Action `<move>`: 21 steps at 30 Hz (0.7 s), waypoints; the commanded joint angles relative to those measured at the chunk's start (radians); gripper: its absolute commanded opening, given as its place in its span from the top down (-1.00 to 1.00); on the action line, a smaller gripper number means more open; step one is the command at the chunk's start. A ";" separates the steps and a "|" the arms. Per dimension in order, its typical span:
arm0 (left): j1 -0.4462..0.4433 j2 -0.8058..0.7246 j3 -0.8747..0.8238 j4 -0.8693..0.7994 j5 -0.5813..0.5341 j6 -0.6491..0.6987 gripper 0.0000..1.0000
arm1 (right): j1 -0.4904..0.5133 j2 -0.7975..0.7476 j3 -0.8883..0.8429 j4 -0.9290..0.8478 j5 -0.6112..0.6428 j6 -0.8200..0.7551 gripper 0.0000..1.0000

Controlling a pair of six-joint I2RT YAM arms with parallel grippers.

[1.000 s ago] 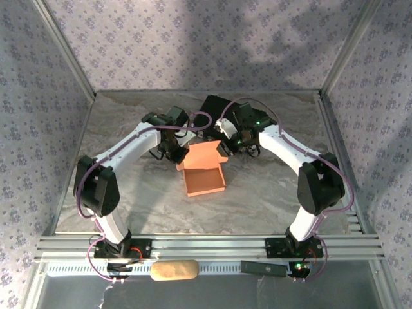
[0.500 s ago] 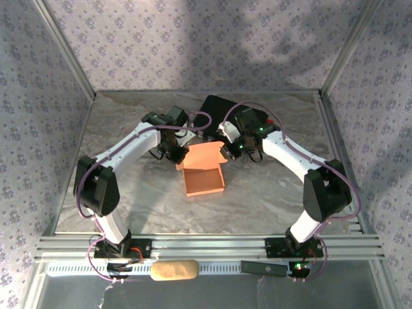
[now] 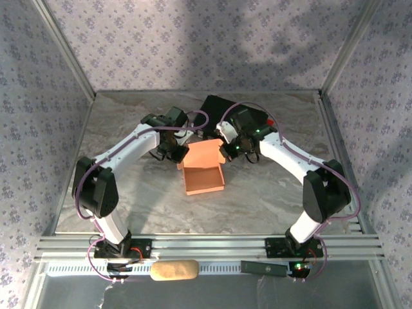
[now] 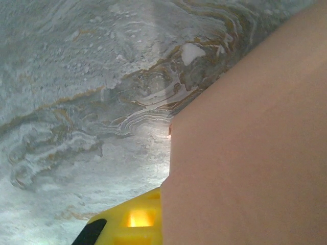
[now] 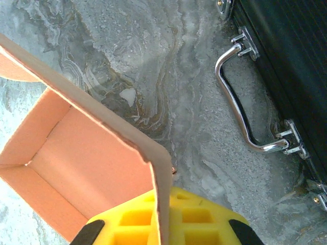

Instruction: Fold the paper box

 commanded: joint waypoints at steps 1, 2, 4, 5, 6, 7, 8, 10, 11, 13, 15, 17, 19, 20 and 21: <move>-0.007 -0.039 0.004 0.058 -0.001 -0.116 0.93 | 0.057 -0.015 0.024 0.016 0.061 0.079 1.00; -0.011 -0.042 0.006 0.071 -0.012 -0.143 0.93 | 0.074 -0.012 0.027 0.022 0.095 0.099 1.00; -0.012 -0.050 0.007 0.090 -0.050 -0.192 0.93 | 0.094 -0.011 0.025 0.037 0.155 0.143 1.00; -0.012 -0.055 0.003 0.104 -0.062 -0.214 0.94 | 0.101 -0.013 0.023 0.049 0.181 0.173 1.00; -0.012 -0.059 -0.002 0.120 -0.067 -0.230 0.95 | 0.105 -0.014 0.021 0.058 0.192 0.192 1.00; -0.012 -0.066 -0.010 0.138 -0.077 -0.252 0.96 | 0.111 -0.016 0.019 0.069 0.216 0.221 1.00; -0.012 -0.069 -0.017 0.156 -0.079 -0.269 0.99 | 0.114 -0.017 0.021 0.076 0.236 0.250 1.00; -0.013 -0.081 -0.032 0.186 -0.086 -0.307 1.00 | 0.127 -0.021 0.025 0.087 0.275 0.312 1.00; -0.013 -0.090 -0.042 0.206 -0.087 -0.331 1.00 | 0.134 -0.025 0.025 0.093 0.283 0.349 1.00; -0.011 -0.101 -0.059 0.237 -0.087 -0.371 1.00 | 0.159 -0.022 0.041 0.089 0.332 0.408 1.00; -0.013 -0.109 -0.071 0.266 -0.083 -0.403 1.00 | 0.180 -0.019 0.049 0.095 0.366 0.448 1.00; -0.012 -0.116 -0.084 0.294 -0.083 -0.428 1.00 | 0.196 -0.017 0.041 0.120 0.399 0.499 1.00; -0.011 -0.122 -0.093 0.313 -0.089 -0.443 1.00 | 0.206 -0.012 0.035 0.143 0.424 0.538 1.00; -0.010 -0.127 -0.096 0.323 -0.097 -0.447 1.00 | 0.211 -0.010 0.030 0.165 0.433 0.546 1.00; -0.011 -0.129 -0.098 0.335 -0.100 -0.448 1.00 | 0.218 -0.009 0.021 0.190 0.438 0.546 1.00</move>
